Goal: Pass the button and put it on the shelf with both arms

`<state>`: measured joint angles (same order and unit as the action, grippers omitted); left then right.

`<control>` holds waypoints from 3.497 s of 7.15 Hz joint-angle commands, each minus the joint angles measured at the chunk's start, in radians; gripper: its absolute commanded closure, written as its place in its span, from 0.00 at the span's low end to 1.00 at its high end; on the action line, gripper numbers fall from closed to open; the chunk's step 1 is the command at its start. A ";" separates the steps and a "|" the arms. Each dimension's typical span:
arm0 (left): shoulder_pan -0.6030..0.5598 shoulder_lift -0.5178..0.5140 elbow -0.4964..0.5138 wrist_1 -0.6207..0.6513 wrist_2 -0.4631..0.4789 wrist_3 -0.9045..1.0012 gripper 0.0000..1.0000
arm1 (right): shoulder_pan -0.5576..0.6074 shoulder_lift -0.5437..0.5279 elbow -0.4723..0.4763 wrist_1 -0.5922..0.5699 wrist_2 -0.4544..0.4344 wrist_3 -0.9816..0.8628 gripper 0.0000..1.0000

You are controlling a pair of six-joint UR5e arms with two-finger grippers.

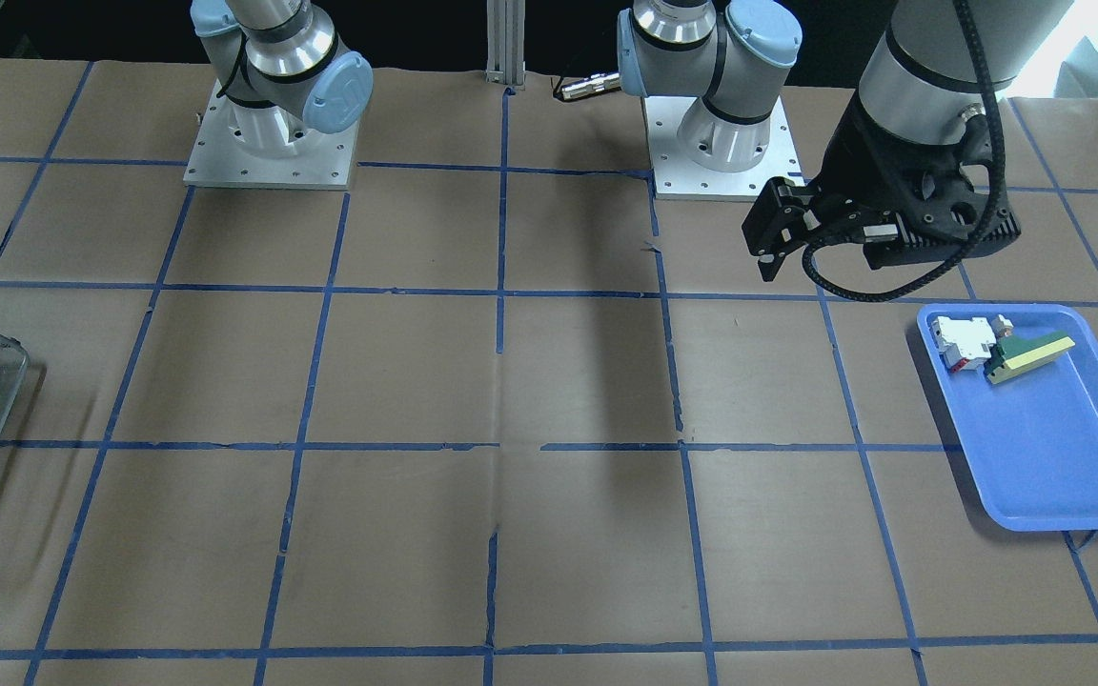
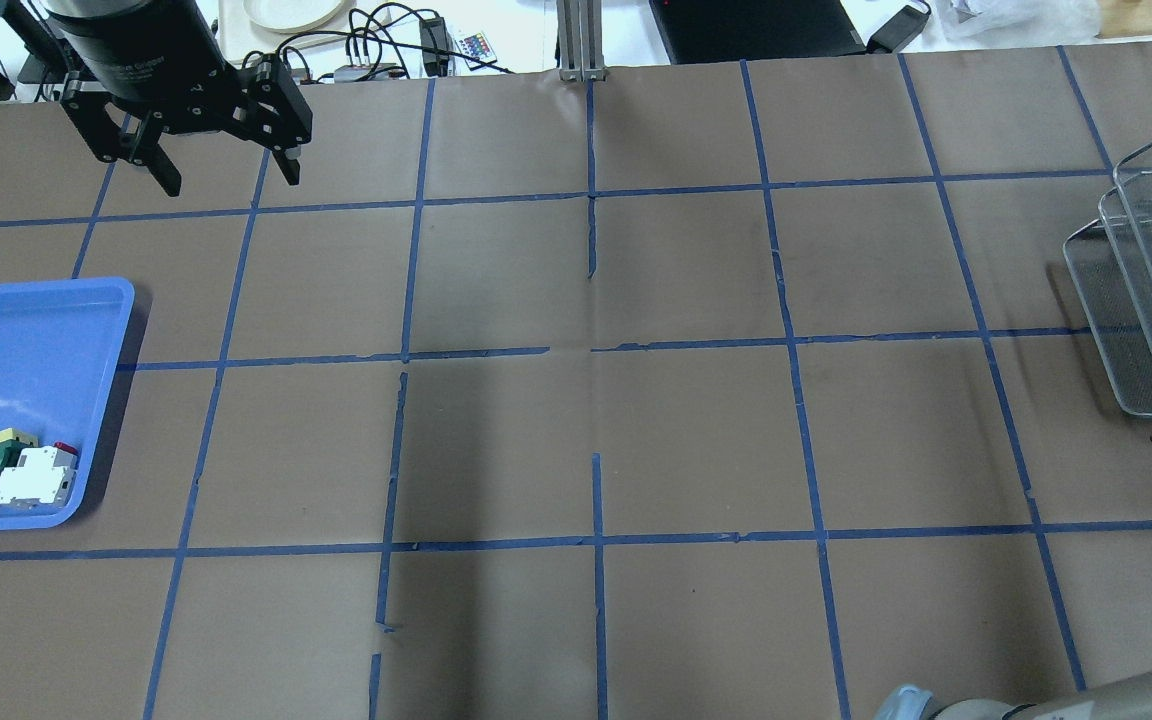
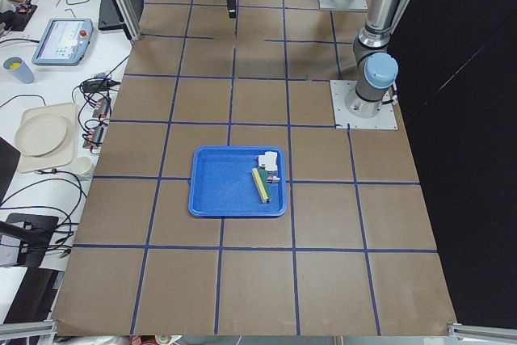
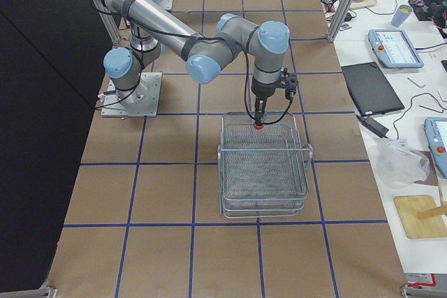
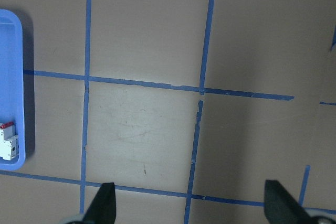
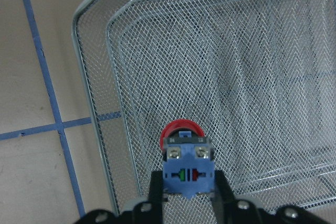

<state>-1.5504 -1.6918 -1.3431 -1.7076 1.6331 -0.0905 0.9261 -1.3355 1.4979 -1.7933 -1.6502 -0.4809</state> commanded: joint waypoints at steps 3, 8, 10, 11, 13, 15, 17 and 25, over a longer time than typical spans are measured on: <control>0.001 0.003 0.001 -0.001 -0.001 0.000 0.00 | -0.001 0.024 0.001 -0.009 0.001 -0.008 0.76; -0.002 0.004 -0.005 -0.003 0.004 0.005 0.00 | -0.003 0.001 -0.014 0.037 -0.088 -0.010 0.00; -0.002 0.004 -0.002 -0.001 0.002 0.006 0.00 | 0.045 -0.126 -0.015 0.144 -0.057 0.014 0.00; -0.002 0.004 -0.001 -0.001 0.002 0.006 0.00 | 0.130 -0.204 0.002 0.176 -0.031 0.072 0.00; -0.002 0.004 -0.001 -0.001 0.001 0.006 0.00 | 0.317 -0.256 0.007 0.303 -0.025 0.256 0.00; -0.002 0.004 -0.001 -0.001 0.001 0.006 0.00 | 0.506 -0.284 0.008 0.357 0.035 0.424 0.00; -0.002 0.004 -0.001 -0.001 0.002 0.006 0.00 | 0.652 -0.303 0.092 0.347 0.035 0.455 0.01; -0.002 0.004 0.001 0.000 0.001 0.006 0.00 | 0.646 -0.363 0.148 0.345 0.110 0.453 0.00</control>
<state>-1.5524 -1.6874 -1.3427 -1.7073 1.6337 -0.0844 1.5769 -1.6987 1.6456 -1.4486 -1.5179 -0.0276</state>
